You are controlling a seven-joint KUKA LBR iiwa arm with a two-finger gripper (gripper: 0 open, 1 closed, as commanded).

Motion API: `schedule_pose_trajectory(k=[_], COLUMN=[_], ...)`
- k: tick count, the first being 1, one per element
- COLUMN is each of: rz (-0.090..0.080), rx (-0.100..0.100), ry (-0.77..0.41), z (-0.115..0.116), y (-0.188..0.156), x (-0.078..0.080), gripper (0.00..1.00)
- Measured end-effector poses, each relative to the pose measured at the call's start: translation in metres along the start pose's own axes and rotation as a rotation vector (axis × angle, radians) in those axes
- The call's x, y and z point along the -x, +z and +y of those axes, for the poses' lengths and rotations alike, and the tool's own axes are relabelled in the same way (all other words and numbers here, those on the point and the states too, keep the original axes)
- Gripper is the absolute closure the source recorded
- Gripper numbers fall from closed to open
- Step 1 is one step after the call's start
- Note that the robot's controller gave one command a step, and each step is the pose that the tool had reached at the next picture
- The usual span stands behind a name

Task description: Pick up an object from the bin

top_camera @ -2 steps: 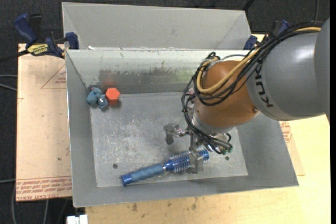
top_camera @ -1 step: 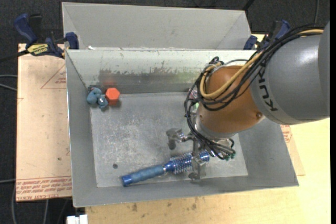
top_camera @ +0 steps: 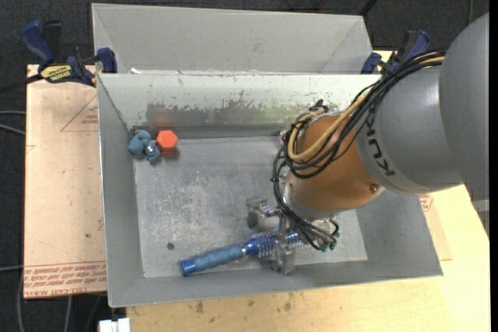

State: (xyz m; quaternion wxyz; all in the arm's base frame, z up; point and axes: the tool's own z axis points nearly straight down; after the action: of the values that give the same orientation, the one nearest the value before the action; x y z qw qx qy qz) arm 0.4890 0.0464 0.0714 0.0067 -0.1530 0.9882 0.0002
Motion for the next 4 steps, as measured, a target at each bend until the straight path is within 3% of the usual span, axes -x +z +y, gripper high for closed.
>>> schedule_pose_trajectory(k=[1, 2, 3, 4], rz=[-0.006, 0.0, 0.011, 0.009], rx=[0.0, 0.001, 0.002, 0.002], ry=[0.001, 0.003, 0.004, 0.005], z=[0.0, 0.0, 0.001, 0.001], y=[-0.001, 0.001, -0.02, -0.06], x=[0.002, 0.0, 0.001, 0.003], gripper=[0.0, 1.0, 1.0, 1.0])
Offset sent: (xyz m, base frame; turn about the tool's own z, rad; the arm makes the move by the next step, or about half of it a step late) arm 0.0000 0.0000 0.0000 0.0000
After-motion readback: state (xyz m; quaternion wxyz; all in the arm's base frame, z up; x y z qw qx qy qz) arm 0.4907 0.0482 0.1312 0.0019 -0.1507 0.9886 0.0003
